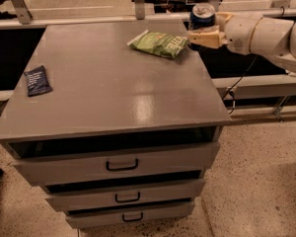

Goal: Move pepsi can near green jalapeno chip bag

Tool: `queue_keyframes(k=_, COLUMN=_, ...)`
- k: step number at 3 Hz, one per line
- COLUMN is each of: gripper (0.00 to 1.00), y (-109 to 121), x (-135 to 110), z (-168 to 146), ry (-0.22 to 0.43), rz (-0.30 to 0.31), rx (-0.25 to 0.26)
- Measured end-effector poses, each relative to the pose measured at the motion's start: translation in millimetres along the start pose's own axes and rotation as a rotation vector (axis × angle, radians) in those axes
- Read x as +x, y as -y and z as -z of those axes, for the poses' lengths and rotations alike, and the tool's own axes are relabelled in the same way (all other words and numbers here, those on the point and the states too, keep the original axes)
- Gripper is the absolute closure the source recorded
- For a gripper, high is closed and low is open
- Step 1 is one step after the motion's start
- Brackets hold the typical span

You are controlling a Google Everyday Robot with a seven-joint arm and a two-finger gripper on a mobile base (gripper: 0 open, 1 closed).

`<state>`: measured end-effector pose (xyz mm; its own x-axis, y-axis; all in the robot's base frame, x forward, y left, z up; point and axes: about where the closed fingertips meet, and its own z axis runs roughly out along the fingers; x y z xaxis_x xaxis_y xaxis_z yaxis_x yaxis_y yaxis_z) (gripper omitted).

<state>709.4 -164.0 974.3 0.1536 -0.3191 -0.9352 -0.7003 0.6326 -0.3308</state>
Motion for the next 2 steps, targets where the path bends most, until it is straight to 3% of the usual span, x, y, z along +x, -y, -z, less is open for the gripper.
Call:
queue_keyframes(k=1, gripper=1.00, y=25.7, x=24.8, z=-8.1, ry=-0.008, rz=-0.040, rx=0.050)
queue_keyframes(k=2, gripper=1.00, y=35.9, x=48.3, z=-24.3, ry=-0.010, rz=-0.086, rx=0.061)
